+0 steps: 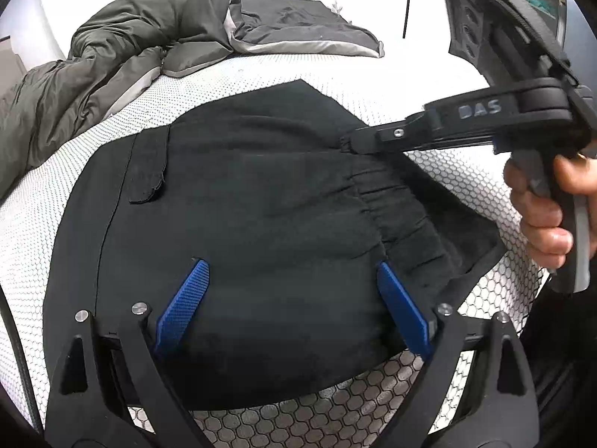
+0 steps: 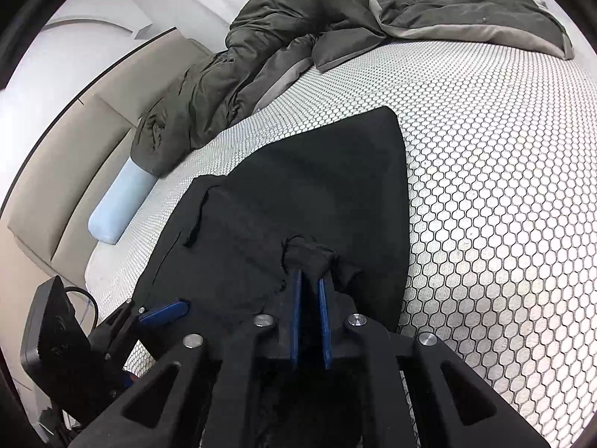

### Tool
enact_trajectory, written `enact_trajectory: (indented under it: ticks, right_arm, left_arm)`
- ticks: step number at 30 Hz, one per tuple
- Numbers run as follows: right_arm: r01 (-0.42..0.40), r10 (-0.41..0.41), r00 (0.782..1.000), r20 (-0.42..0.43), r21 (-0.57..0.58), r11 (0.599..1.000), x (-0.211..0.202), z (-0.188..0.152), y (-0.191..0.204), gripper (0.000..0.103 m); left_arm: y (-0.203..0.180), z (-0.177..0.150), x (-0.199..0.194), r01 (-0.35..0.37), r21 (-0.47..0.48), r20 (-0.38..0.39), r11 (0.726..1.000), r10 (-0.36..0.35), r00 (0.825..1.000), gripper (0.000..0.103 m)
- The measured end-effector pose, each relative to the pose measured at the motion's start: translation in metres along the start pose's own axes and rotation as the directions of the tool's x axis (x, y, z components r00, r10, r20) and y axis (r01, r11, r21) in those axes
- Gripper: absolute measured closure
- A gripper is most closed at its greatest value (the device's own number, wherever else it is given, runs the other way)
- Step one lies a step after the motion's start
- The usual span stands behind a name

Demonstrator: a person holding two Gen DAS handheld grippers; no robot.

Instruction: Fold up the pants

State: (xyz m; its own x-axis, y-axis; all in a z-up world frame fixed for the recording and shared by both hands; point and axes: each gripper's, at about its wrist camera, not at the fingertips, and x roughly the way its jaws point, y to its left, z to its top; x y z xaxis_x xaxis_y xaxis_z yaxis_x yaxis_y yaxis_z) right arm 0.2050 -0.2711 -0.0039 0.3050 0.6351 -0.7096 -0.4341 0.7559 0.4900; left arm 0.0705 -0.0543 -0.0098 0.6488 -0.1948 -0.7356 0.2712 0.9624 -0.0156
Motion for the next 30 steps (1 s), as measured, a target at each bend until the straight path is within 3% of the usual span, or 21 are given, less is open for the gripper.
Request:
enact_trajectory:
  ticks: [3,5,7,13,20,30]
  right_arm:
    - [-0.083,0.083,0.997,0.006,0.042,0.996,-0.014,-0.005,-0.007,0.078]
    - [-0.166,0.166,0.986,-0.002,0.084,0.983,-0.016,-0.010,-0.013,0.063]
    - [-0.177,0.181,0.983,-0.041,0.097,0.979,-0.006,-0.014,-0.016,0.058]
    - [-0.155,0.171,0.980,-0.106,0.147,0.977,0.019,-0.016,-0.024,0.057]
    - [-0.162,0.183,0.974,-0.131,0.150,0.975,0.002,-0.023,-0.027,0.057]
    - [-0.250,0.263,0.962,-0.073,0.158,0.955,0.000,-0.018,-0.025,0.057]
  left_arm:
    - [0.003,0.003,-0.014,0.022,-0.009,0.055,1.000,-0.021,0.998,0.012]
    - [0.004,0.005,-0.021,0.056,-0.019,0.085,0.998,-0.055,0.995,0.012]
    - [0.001,0.006,-0.016,0.069,-0.015,0.068,0.997,-0.068,0.995,0.012]
    - [-0.007,-0.001,0.002,0.061,-0.010,0.010,0.998,-0.061,0.998,0.012]
    - [-0.004,-0.003,0.003,0.066,-0.011,0.007,0.998,-0.066,0.998,0.011]
    - [-0.003,-0.002,0.004,0.060,-0.013,0.007,0.998,-0.060,0.998,0.009]
